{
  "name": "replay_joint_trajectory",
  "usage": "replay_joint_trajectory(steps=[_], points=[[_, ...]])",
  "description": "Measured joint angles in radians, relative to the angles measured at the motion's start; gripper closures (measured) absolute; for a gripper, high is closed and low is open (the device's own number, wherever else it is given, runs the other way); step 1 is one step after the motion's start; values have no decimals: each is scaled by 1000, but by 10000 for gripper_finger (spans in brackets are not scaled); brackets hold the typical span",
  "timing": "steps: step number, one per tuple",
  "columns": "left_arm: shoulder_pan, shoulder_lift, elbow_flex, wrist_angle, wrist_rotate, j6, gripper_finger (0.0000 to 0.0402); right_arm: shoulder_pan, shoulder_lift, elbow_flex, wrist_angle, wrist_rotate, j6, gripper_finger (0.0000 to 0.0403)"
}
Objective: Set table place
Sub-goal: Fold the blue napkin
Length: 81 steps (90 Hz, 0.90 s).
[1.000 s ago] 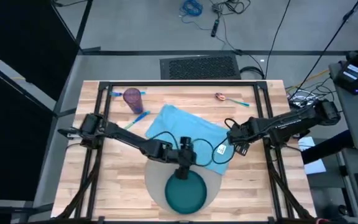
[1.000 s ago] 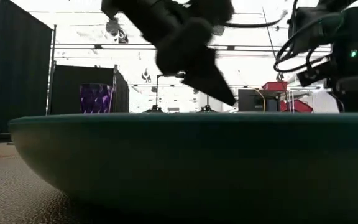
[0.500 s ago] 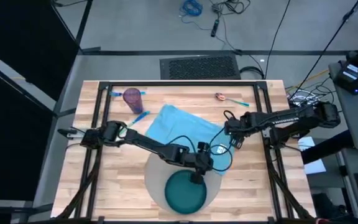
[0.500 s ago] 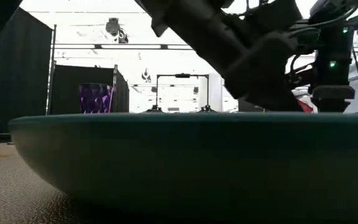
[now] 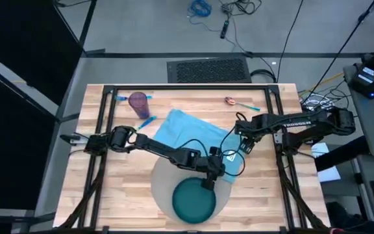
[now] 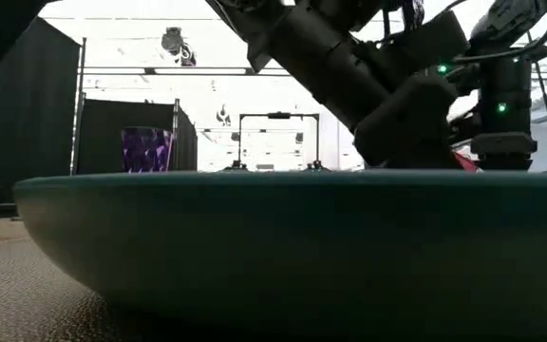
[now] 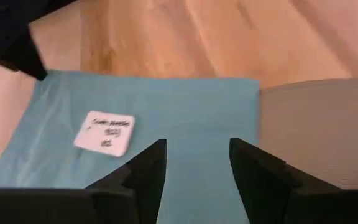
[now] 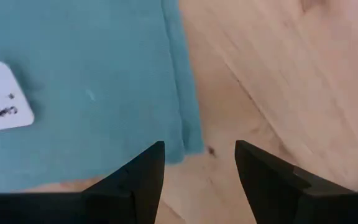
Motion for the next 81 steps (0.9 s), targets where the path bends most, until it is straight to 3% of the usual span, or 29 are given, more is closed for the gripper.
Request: replay_joint_trajectory(steps=[55, 81], points=[[-5, 42, -1, -19, 38, -28, 240, 0, 60, -39, 68, -36, 30, 220], [-5, 44, -1, -17, 37, -26, 240, 0, 72, -38, 86, -57, 8, 246]])
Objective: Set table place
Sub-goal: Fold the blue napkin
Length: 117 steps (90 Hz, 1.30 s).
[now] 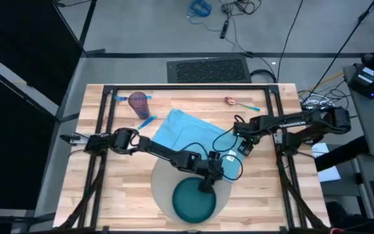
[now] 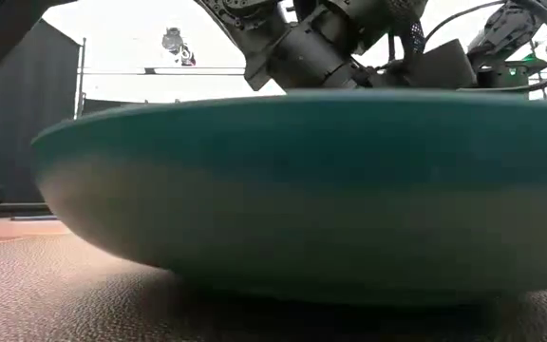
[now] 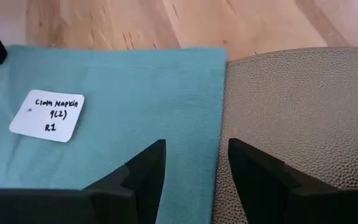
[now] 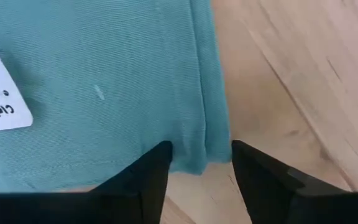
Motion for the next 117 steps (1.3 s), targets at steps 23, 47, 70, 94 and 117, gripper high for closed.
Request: replay_joint_trajectory(steps=[23, 47, 70, 94, 117], points=[[0, 0, 0, -53, -1, 7, 254, 0, 1, -1, 4, 0, 0, 247], [-7, -2, 0, -54, -5, 27, 360, 0, 2, -1, 5, 1, -1, 248], [-10, -2, 0, -44, -69, 28, 401, 2, 2, -1, 6, -23, -10, 310], [-22, -2, 11, -53, -106, 32, 401, 29, 3, 9, -13, -17, -50, 398], [-51, -4, 98, -132, -189, 87, 401, 64, 5, 100, -69, 6, -61, 402]])
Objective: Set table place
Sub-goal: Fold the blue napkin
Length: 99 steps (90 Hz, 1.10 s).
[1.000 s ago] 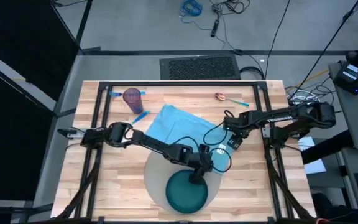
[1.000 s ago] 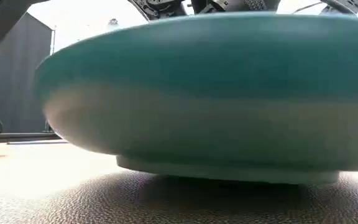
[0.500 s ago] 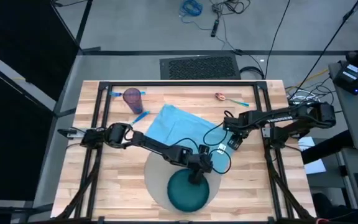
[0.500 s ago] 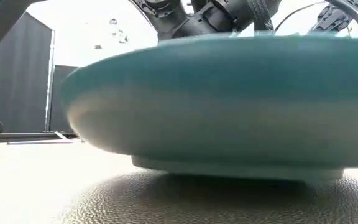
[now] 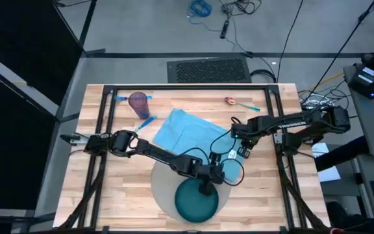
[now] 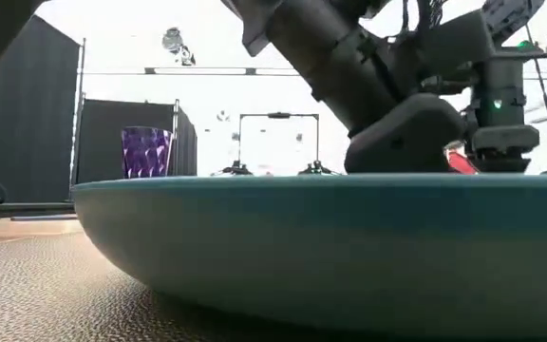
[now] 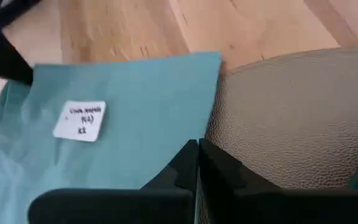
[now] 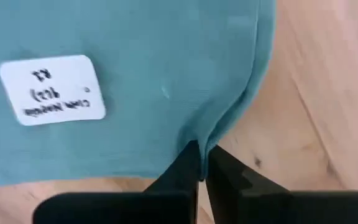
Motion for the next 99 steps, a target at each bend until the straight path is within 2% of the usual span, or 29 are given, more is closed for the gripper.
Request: replay_joint_trajectory(steps=[10, 28, 48, 62, 78, 87, 99], points=[[2, -4, 14, -26, -18, -1, 401, 5, -1, 47, -9, 7, -7, 402], [2, -8, 14, -87, -135, -1, 401, 9, -1, 151, -67, 61, -51, 402], [-9, -8, 14, -38, -129, -10, 401, 8, -2, 240, -100, 58, -92, 403], [-34, -10, 14, 85, -24, -11, 401, -11, -2, 248, -109, 55, -100, 403], [-9, 3, 13, 26, 91, -55, 395, -11, -2, 248, -128, 52, -84, 403], [11, 3, 13, 12, 127, -54, 369, -11, -2, 248, -132, 52, -80, 403], [23, 3, 14, 10, 135, -66, 311, -11, -2, 248, -132, 52, -79, 403]])
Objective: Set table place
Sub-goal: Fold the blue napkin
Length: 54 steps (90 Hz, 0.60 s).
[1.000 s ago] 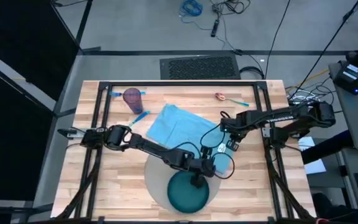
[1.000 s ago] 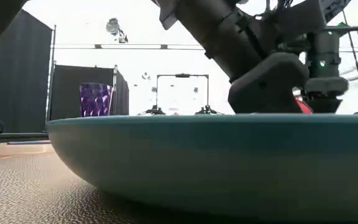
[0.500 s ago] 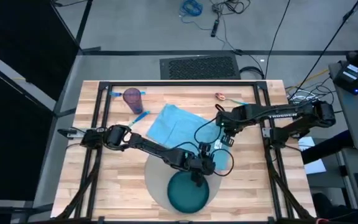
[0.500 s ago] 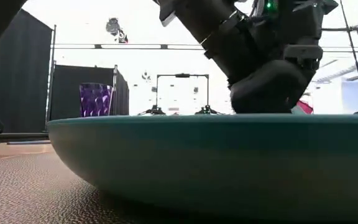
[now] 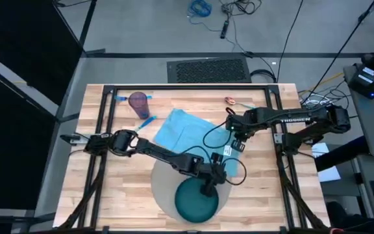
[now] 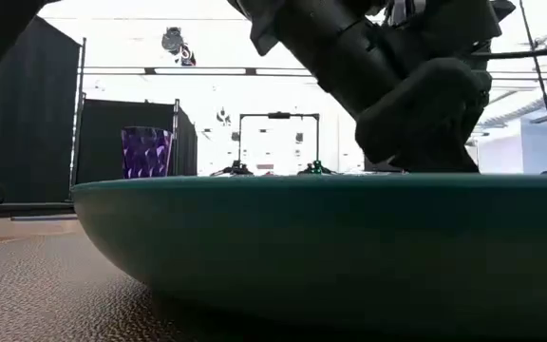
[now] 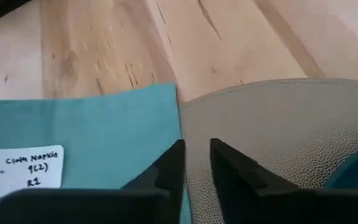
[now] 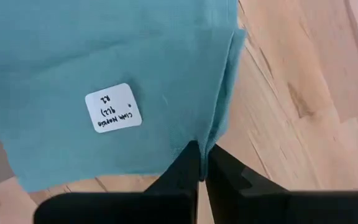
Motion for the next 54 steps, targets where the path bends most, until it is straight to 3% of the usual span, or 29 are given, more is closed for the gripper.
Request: replay_joint_trajectory(steps=[18, 54], points=[[12, 4, 0, -35, -40, -15, 252, 0, 0, 0, -8, -3, 0, 403], [41, 30, 0, -99, 5, -25, 246, 0, 0, 0, -15, -4, 0, 403]])
